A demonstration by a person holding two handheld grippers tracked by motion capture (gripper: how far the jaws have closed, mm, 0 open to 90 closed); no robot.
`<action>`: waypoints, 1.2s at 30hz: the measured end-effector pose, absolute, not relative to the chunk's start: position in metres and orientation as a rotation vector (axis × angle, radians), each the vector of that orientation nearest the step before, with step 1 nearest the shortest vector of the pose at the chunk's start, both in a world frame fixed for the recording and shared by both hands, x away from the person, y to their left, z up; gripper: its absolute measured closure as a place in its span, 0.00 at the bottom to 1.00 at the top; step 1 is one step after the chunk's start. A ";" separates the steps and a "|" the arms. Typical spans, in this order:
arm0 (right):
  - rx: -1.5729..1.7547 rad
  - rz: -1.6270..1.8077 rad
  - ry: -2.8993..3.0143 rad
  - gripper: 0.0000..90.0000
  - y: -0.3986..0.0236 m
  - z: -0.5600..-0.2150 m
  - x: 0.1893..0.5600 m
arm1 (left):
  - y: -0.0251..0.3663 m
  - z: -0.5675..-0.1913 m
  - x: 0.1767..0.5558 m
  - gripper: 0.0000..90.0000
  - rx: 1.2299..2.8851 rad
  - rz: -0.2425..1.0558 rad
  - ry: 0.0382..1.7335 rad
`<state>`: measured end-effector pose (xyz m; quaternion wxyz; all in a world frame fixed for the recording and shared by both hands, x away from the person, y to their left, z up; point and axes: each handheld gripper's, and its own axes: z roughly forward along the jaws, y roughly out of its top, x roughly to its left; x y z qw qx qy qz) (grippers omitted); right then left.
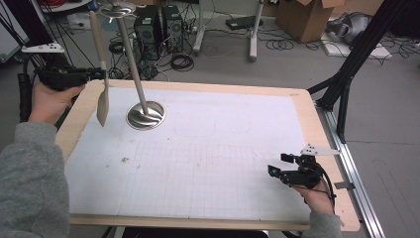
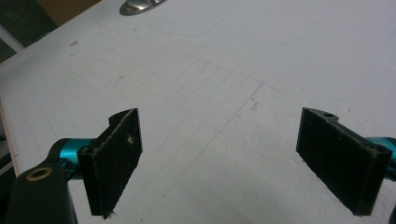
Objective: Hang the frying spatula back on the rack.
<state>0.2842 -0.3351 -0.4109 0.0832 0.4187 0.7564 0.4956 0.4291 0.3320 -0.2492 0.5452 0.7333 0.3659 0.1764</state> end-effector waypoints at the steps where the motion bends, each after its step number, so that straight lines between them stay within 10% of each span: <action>1: 1.239 1.481 2.254 0.15 -0.336 -0.411 0.284 | 0.332 -0.249 0.429 0.86 1.738 0.419 0.870; 10: 1.248 1.484 2.257 0.15 -0.336 -0.410 0.283 | 0.329 -0.250 0.427 0.85 1.759 0.480 0.870; 24: 1.228 1.491 2.254 0.15 -0.334 -0.408 0.283 | 0.326 -0.265 0.410 0.21 1.725 0.471 0.860; 36: 1.202 1.507 2.269 0.15 -0.327 -0.404 0.285 | 0.330 -0.269 0.368 0.12 1.607 0.380 0.808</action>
